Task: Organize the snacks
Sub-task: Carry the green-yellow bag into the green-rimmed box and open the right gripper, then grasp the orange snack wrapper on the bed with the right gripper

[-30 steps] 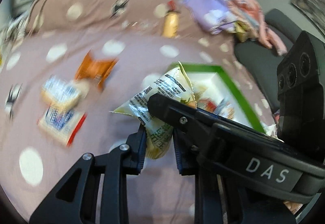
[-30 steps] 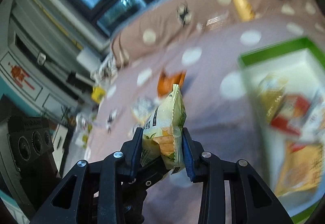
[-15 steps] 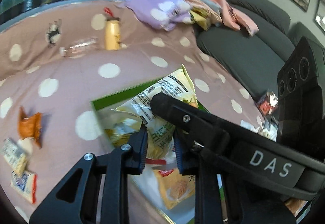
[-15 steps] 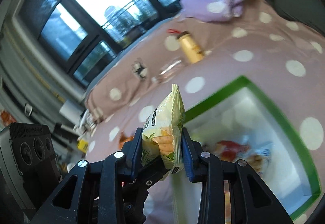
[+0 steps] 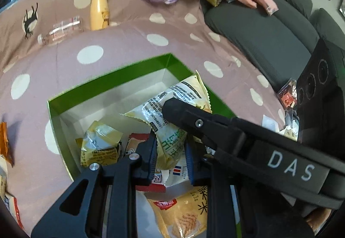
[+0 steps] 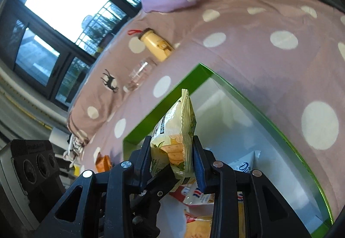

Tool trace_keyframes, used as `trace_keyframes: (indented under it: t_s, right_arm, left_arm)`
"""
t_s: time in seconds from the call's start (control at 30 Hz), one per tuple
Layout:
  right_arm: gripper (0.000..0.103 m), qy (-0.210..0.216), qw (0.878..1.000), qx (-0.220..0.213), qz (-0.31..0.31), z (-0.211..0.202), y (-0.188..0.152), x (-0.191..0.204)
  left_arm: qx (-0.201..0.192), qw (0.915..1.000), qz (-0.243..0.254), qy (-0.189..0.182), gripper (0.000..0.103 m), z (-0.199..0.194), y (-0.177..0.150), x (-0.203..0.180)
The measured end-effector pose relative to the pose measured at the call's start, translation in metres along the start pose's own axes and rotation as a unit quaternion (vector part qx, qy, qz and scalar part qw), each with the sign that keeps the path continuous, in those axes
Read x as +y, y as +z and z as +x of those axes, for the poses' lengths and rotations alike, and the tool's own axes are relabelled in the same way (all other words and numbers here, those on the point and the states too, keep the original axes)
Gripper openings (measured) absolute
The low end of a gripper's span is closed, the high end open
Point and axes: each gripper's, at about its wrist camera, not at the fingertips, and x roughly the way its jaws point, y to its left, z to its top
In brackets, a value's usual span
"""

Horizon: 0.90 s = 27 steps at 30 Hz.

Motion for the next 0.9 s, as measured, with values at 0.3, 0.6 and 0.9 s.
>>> trace_keyframes:
  t_s: [0.3,0.6,0.9]
  right_arm:
    - [0.042,-0.034,0.999,-0.002,0.006,-0.001,-0.001,-0.003]
    - [0.08,0.007,0.998,-0.064,-0.012,-0.034,-0.004,0.011]
    - [0.087,0.004,0.997,-0.035,-0.075,-0.021,-0.027,0.049]
  left_arm:
    - [-0.002,0.9999,-0.008,0.006,0.041,-0.013,-0.005,0.002]
    - [-0.031,0.9988,-0.02,0.032,0.076,-0.056,-0.012,0.015]
    - [-0.051,0.9913,-0.088,0.084,0.082,-0.108,-0.047,0.066]
